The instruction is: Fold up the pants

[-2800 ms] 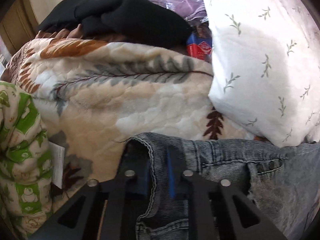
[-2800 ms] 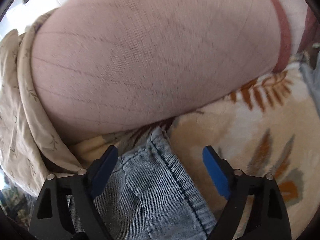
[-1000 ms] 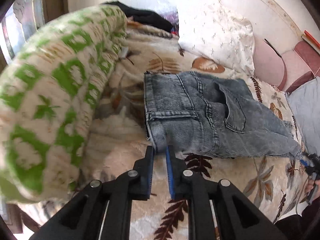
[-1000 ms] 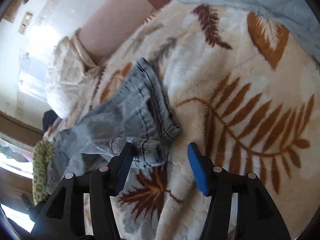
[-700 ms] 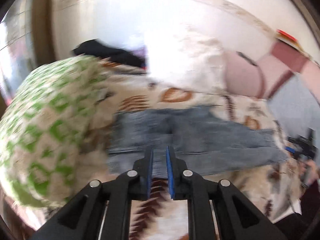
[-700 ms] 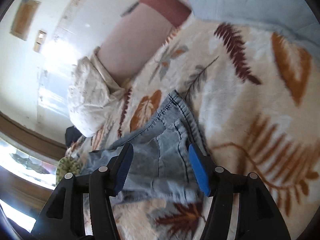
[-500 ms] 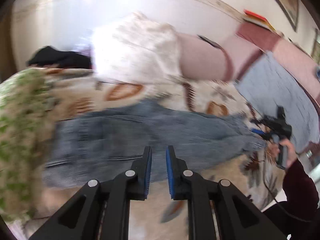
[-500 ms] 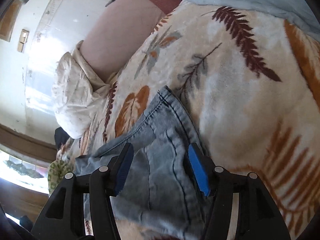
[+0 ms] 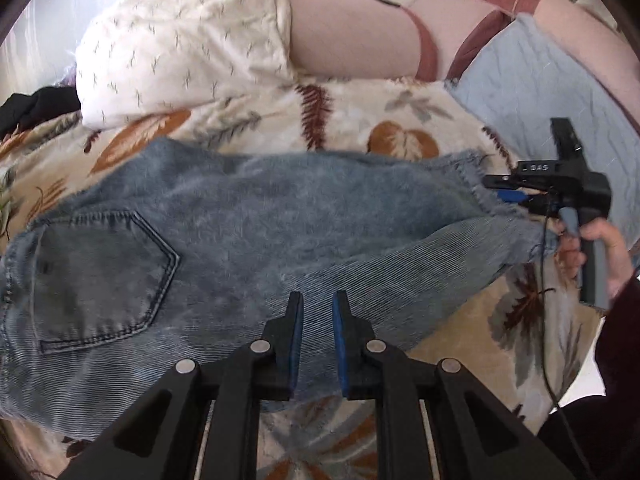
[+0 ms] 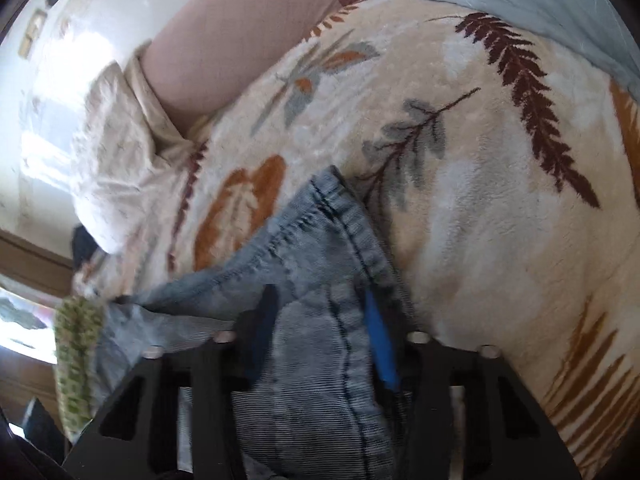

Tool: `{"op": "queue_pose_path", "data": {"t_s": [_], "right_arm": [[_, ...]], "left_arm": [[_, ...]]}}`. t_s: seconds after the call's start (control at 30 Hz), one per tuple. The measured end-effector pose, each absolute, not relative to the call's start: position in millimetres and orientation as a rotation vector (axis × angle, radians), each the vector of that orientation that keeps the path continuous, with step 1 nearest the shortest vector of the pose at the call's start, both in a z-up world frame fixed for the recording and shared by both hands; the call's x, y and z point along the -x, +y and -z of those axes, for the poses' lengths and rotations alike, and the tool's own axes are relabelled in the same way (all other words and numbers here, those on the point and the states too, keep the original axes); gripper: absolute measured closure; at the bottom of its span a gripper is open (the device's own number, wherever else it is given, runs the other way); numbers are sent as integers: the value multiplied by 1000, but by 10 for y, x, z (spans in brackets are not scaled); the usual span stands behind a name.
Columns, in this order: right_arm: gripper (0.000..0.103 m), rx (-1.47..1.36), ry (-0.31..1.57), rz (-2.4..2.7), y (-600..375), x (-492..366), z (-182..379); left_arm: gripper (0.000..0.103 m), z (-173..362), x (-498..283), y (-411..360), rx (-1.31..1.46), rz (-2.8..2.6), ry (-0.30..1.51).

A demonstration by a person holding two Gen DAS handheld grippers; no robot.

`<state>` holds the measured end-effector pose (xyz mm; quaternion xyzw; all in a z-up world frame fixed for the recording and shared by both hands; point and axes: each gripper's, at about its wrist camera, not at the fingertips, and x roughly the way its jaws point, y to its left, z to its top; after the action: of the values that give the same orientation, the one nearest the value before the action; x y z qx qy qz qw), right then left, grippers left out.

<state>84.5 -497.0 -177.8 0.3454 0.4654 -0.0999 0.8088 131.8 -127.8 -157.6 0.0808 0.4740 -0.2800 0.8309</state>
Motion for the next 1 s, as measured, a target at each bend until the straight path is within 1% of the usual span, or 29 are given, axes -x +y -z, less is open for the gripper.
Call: {"op": "queue_pose_path", "data": {"t_s": [0.03, 0.07, 0.17, 0.2, 0.33, 0.43, 0.57, 0.63, 0.73, 0.83, 0.87, 0.93, 0.97, 1.0], "right_arm": [[82, -724, 1007, 219, -4968, -852, 1785], [85, -700, 1021, 225, -4966, -860, 1785], [86, -679, 1029, 216, -4973, -861, 1764], [89, -678, 1018, 217, -4982, -856, 1744], [89, -684, 941, 237, -5021, -876, 1610], [89, -678, 837, 255, -5061, -904, 1460], [92, -649, 736, 307, -5097, -982, 1381], [91, -671, 730, 308, -5177, -1025, 1445], [90, -718, 803, 331, -5285, -1031, 1681], [87, -759, 781, 281, -5288, -900, 1577], [84, -778, 772, 241, -5259, -835, 1493], [67, -756, 752, 218, -5149, -687, 1319], [63, -728, 750, 214, -5072, -586, 1233], [55, -717, 753, 206, -5018, -516, 1188]], "left_arm": [[86, 1609, -1319, -1278, -174, 590, 1009], [86, 1626, -1323, -1265, -174, 584, 1012], [86, 1650, -1324, -1226, -168, 581, 1016], [86, 1645, -1325, -1217, -166, 578, 1014], [86, 1586, -1332, -1219, -158, 581, 985], [86, 1571, -1361, -1261, -153, 587, 975], [86, 1690, -1379, -1371, -186, 576, 991], [86, 1760, -1362, -1399, -197, 570, 1006], [86, 1831, -1329, -1410, -211, 557, 1025], [86, 1818, -1282, -1385, -220, 546, 1020], [86, 1792, -1268, -1357, -212, 543, 1018], [86, 1726, -1226, -1282, -191, 538, 1007], [86, 1681, -1195, -1232, -185, 530, 997], [86, 1639, -1166, -1190, -176, 525, 988]]}}
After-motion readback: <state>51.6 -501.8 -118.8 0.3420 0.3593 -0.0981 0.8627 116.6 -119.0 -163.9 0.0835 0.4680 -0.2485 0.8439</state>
